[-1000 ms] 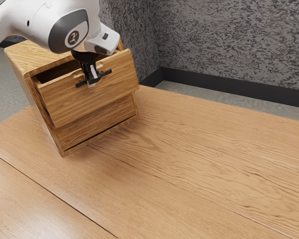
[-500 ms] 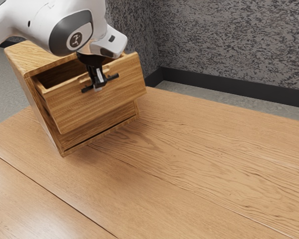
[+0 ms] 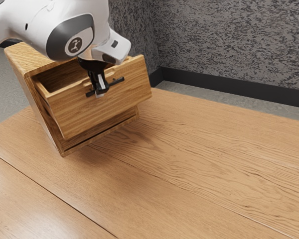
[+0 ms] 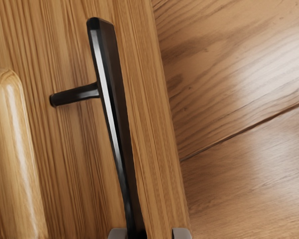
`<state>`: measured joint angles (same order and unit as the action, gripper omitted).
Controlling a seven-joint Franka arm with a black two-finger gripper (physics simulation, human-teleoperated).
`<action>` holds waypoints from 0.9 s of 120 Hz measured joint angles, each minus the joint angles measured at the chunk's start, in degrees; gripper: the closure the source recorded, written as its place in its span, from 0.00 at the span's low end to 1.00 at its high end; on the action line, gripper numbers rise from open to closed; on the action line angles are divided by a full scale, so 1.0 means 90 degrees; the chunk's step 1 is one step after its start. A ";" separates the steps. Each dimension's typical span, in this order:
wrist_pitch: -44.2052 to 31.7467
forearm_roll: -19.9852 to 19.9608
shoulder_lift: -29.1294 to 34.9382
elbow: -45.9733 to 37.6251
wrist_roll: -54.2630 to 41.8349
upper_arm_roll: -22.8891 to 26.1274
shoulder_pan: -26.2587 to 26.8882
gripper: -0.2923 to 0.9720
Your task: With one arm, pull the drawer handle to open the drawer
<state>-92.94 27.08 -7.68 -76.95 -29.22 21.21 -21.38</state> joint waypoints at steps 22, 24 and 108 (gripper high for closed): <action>-0.0020 -0.0115 0.0207 -0.0240 0.0042 0.0118 -0.0014 0.75; -0.0022 -0.0122 0.0220 -0.0256 0.0047 0.0133 -0.0012 0.75; -0.0029 -0.0299 0.0812 -0.0875 0.0289 0.0793 -0.0169 0.75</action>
<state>-93.20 24.39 -0.37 -84.82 -26.62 28.34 -22.90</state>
